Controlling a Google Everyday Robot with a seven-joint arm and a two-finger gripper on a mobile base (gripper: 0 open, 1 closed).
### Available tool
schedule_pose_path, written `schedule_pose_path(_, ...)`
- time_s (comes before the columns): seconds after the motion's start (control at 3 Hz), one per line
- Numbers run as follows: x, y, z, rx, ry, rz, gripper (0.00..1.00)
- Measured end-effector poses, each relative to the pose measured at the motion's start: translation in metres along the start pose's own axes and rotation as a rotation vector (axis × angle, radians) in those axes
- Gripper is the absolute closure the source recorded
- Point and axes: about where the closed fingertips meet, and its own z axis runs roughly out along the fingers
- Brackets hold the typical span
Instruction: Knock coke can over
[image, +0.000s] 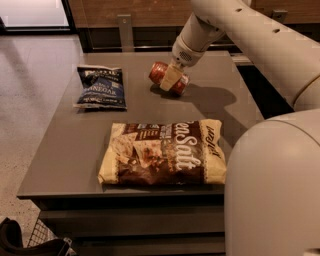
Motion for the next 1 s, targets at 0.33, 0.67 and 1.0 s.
schedule_pose_path(0.33, 0.0026, 0.0083, 0.0235, -0.066, 0.047, -0.011, 0.9)
schedule_pose_path(0.67, 0.002, 0.0081, 0.0223, -0.066, 0.047, -0.011, 0.68)
schedule_pose_path(1.0, 0.0014, 0.0083, 0.0227, -0.069, 0.048, -0.012, 0.44)
